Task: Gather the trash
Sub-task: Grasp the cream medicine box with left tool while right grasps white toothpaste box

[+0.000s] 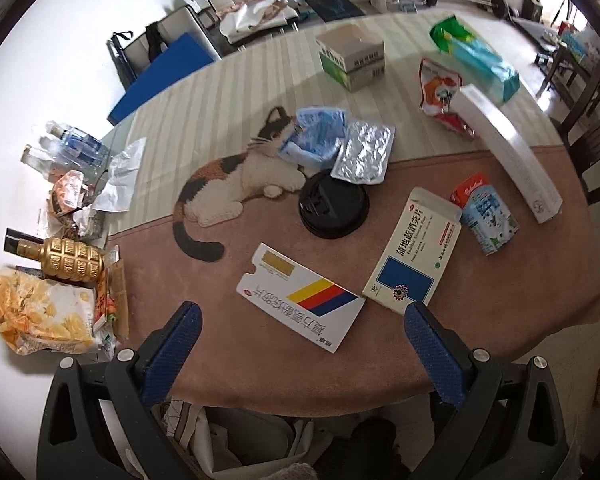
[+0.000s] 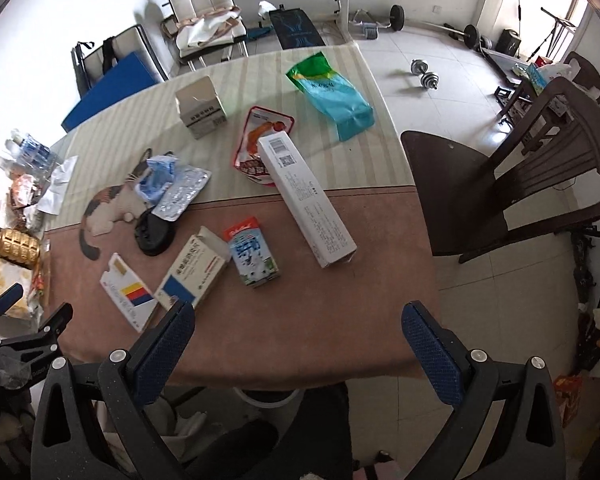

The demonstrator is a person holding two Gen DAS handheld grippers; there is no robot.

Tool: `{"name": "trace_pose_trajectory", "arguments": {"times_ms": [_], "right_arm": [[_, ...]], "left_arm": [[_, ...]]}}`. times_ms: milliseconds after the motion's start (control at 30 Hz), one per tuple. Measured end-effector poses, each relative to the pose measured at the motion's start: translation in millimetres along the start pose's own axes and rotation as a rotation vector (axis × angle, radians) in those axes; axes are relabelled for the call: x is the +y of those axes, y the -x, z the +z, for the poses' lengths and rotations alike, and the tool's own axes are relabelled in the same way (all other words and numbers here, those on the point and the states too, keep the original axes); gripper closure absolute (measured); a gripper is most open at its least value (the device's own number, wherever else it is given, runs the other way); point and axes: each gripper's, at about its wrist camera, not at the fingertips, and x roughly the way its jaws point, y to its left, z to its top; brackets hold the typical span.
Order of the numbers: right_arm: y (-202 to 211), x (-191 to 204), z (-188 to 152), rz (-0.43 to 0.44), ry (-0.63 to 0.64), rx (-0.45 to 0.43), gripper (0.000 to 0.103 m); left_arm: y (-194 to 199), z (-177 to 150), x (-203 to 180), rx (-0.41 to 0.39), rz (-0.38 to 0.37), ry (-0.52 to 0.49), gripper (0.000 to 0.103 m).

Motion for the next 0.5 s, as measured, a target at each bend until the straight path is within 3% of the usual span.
{"name": "trace_pose_trajectory", "arguments": {"times_ms": [233,500], "right_arm": [[-122.6,-6.6,69.0,-0.033,0.12,0.138,0.003],[-190.7,8.2,102.0,-0.039,0.218,0.212,0.004]], "left_arm": [[-82.8,38.0,-45.8,0.217,-0.094,-0.103,0.0],[-114.7,51.1,-85.5,0.326,-0.198,-0.23,0.0]]}}
